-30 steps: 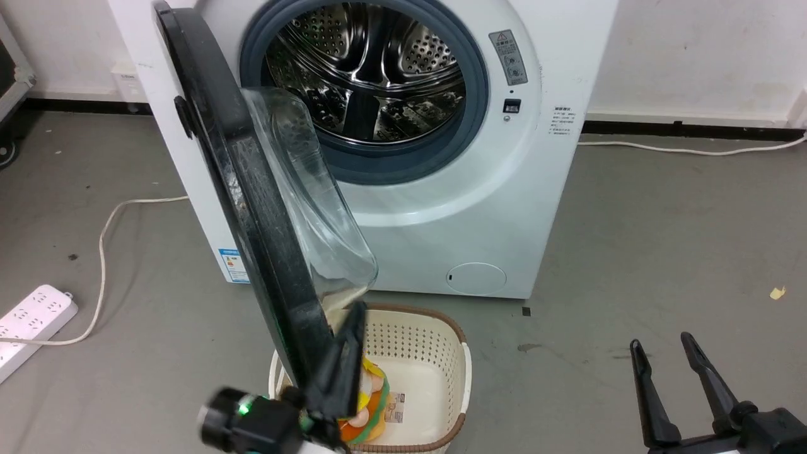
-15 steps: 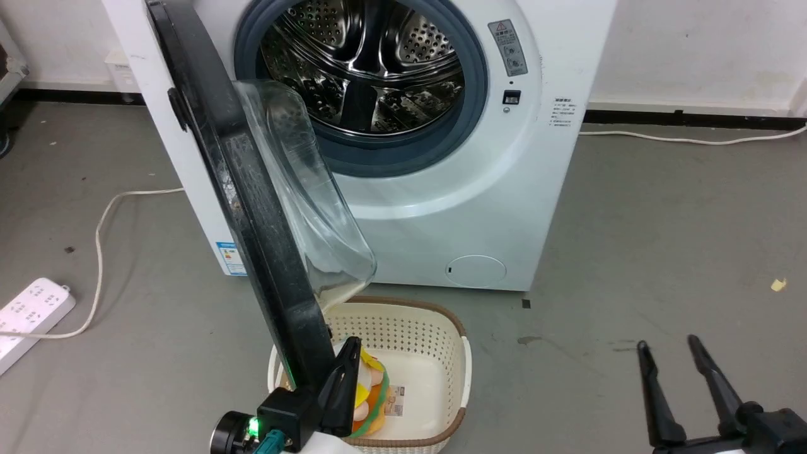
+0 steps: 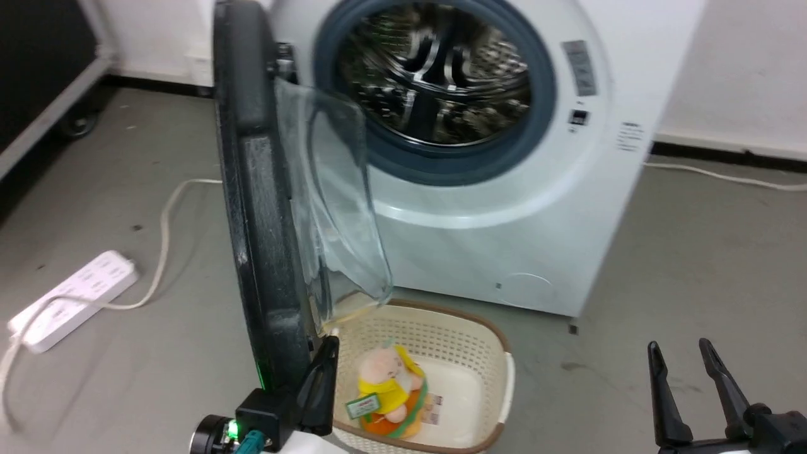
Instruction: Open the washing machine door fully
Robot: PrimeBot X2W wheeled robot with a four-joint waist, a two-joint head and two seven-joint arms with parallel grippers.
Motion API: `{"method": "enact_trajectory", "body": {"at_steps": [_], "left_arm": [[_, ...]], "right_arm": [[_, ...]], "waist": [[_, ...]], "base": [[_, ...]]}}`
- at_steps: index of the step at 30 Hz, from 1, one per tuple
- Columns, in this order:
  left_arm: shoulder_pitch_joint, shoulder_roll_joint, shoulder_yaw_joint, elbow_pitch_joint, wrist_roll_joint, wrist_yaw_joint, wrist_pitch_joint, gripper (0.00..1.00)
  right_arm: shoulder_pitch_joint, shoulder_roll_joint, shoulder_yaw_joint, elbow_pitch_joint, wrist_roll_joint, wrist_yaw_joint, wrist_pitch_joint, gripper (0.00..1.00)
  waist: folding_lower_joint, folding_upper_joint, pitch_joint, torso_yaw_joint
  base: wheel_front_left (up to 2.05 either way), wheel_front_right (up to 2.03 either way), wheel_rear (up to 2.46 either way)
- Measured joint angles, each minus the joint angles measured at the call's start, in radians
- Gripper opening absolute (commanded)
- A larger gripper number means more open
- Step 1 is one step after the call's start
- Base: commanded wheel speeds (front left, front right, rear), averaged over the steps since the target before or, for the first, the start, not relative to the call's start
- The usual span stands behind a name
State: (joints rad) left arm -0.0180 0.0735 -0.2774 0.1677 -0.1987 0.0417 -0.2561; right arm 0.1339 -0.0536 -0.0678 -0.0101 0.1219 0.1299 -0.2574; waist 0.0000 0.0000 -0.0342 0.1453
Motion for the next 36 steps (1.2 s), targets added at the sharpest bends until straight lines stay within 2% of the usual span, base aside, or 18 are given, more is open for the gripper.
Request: {"method": "enact_trajectory", "body": {"at_steps": [7,8,9,10,14,25,26,30,36], "left_arm": [[-0.002,0.002,0.015,-0.004,-0.012,0.011,0.0,0.0],[-0.003,0.006,0.026,-0.001,-0.017,0.013,0.0,0.0],[-0.003,0.006,0.026,-0.001,-0.017,0.013,0.0,0.0],[-0.007,0.016,0.041,0.004,-0.023,0.018,0.0,0.0],[-0.028,0.048,0.081,0.009,-0.04,0.026,0.003,0.0],[-0.177,0.119,0.212,0.07,-0.117,0.027,0.006,0.0],[-0.213,0.15,0.248,0.092,-0.133,0.027,0.006,0.0],[-0.285,0.215,0.315,0.148,-0.166,0.026,0.006,0.0],[-0.396,0.292,0.414,0.259,-0.234,0.011,0.005,0.0]], "right_arm": [[0.0,0.001,0.003,-0.001,0.001,0.0,0.0,1.0],[0.0,0.0,0.01,-0.001,0.001,0.0,0.0,1.0],[0.0,0.0,0.01,-0.001,0.001,0.0,0.0,1.0],[0.0,0.001,0.02,0.0,0.002,0.0,0.0,1.0],[-0.001,0.001,0.038,-0.003,-0.007,0.0,0.0,1.0],[-0.052,-0.013,0.045,-0.02,-0.079,0.0,0.0,1.0],[-0.063,-0.027,0.04,-0.027,-0.081,0.0,0.0,1.0],[-0.084,-0.05,0.036,-0.036,-0.086,0.0,0.0,1.0],[-0.101,-0.072,0.014,-0.044,-0.086,0.0,0.0,1.0]], "waist": [[0.0,0.0,-0.007,0.096],[0.0,0.0,-0.006,0.128],[0.0,0.0,-0.006,0.128],[0.0,0.0,-0.003,0.158],[-0.0001,0.0,0.025,0.198],[0.0002,0.0,0.193,0.232],[0.0001,0.0,0.229,0.235],[0.0002,0.0,0.295,0.236],[0.0002,0.0,0.366,0.232]], "base": [[0.0,0.0,0.0],[0.0,0.0,0.0],[0.0,0.0,0.0],[0.0,0.0,0.0],[0.0,0.0,0.0],[0.0,0.0,0.0],[0.0,0.0,0.0],[0.0,0.0,0.0],[0.0,0.0,0.0]]}}
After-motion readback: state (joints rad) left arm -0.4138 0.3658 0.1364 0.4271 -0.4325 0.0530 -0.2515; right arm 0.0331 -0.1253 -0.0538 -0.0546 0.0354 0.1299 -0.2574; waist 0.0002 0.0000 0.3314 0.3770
